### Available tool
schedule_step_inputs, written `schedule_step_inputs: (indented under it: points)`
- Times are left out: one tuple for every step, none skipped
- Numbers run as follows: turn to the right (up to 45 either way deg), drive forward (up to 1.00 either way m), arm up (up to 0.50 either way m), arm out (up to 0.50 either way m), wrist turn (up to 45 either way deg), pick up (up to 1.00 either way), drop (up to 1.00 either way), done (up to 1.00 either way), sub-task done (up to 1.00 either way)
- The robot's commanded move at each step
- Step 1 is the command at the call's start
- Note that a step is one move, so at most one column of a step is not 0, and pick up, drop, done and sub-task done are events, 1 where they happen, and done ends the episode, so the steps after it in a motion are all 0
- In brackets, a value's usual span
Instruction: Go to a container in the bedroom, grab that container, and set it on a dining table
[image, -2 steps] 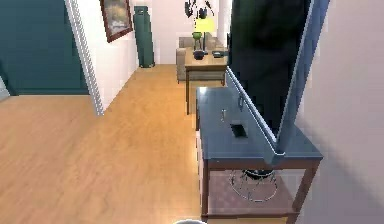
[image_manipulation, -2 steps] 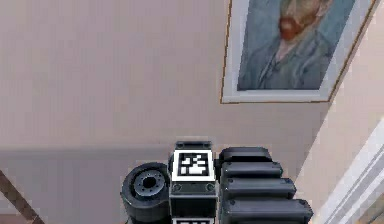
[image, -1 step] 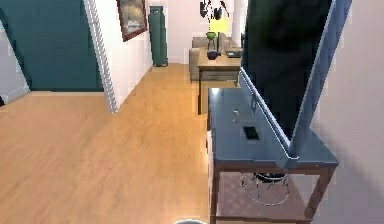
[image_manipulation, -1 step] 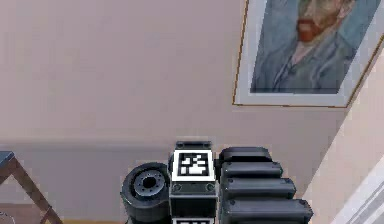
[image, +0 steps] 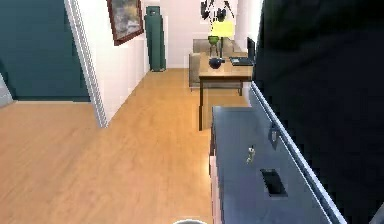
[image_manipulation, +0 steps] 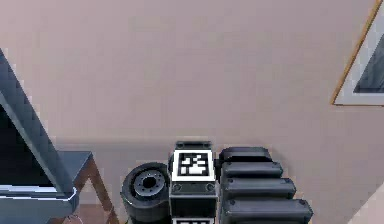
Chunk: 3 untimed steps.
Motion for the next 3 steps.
schedule_step_inputs:
  points:
    - [-9.0,0.0,0.0,0.0,0.0,0.0,0.0,0.0,0.0]
    - [0.0,1.0,0.0,0.0,0.0,0.0,0.0,0.0,0.0]
    - [0.0,1.0,0.0,0.0,0.0,0.0,0.0,0.0,0.0]
